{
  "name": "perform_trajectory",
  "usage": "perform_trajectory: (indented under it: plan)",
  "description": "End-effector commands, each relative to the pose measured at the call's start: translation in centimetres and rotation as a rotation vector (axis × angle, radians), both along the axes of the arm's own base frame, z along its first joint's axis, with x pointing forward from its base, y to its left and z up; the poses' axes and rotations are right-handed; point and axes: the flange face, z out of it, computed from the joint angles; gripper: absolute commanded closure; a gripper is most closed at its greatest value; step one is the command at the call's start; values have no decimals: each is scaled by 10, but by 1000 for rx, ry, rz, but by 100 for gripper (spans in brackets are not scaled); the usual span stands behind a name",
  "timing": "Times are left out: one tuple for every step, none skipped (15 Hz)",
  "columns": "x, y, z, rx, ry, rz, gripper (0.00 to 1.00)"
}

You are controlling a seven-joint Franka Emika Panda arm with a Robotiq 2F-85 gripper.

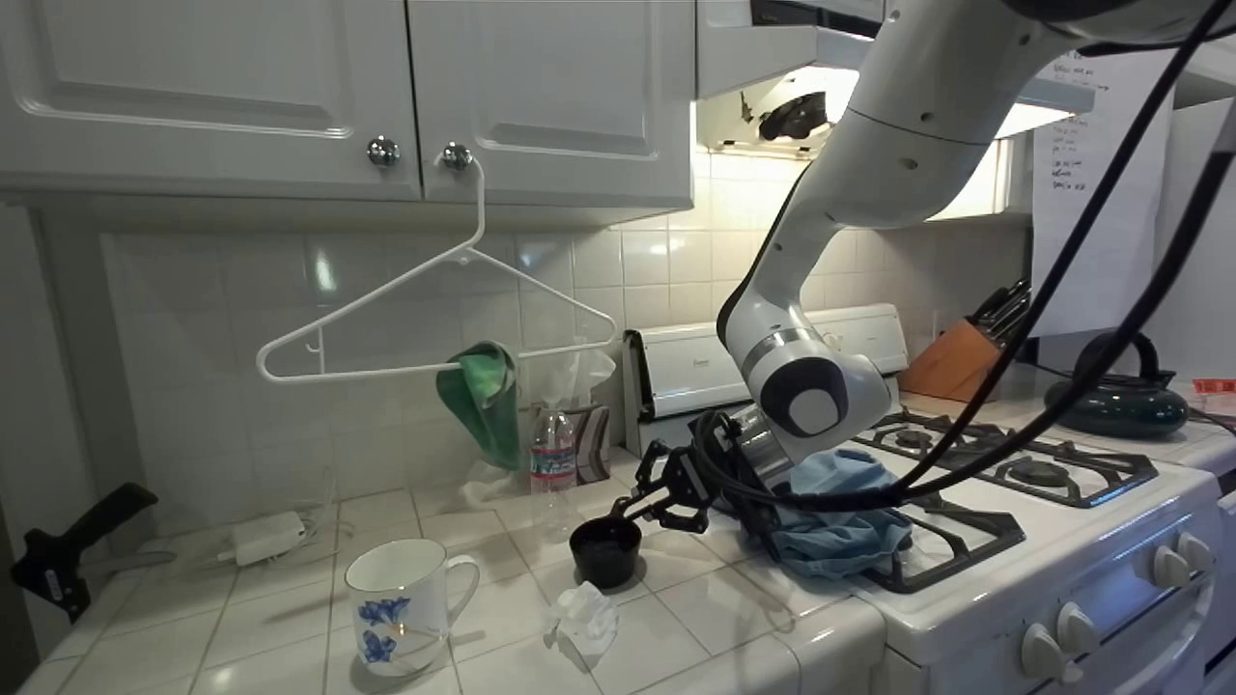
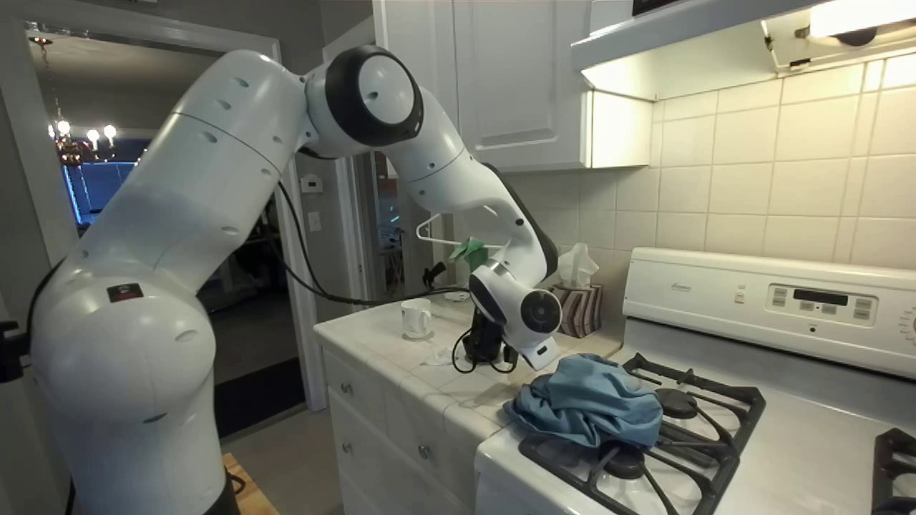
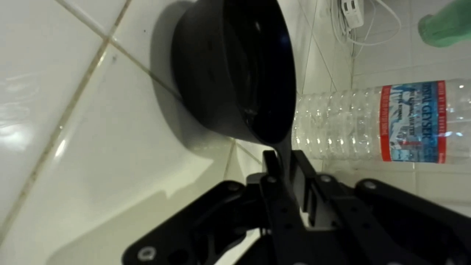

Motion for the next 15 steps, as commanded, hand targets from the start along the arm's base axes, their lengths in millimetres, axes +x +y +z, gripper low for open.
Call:
perform_trajectory:
  plan:
    - [7, 2, -2, 17, 11, 0, 85]
    - [7, 2, -2, 18, 12, 0, 85]
    - [6, 2, -2, 18, 12, 0, 86]
    - [6, 2, -2, 18, 13, 0, 88]
    - [6, 2, -2, 18, 14, 0, 92]
    - [6, 2, -2, 18, 14, 0, 97]
    - [6, 2, -2, 19, 15, -1, 100]
    - [6, 2, -3, 18, 15, -1, 98]
    - [6, 2, -3, 19, 16, -1, 100]
    - [6, 3, -3, 19, 17, -1, 99]
    - [6, 3, -3, 20, 17, -1, 100]
    - [6, 3, -4, 20, 18, -1, 99]
    - [6, 2, -4, 20, 19, -1, 100]
    - [5, 2, -4, 20, 19, -1, 100]
    - [5, 2, -4, 21, 19, 0, 100]
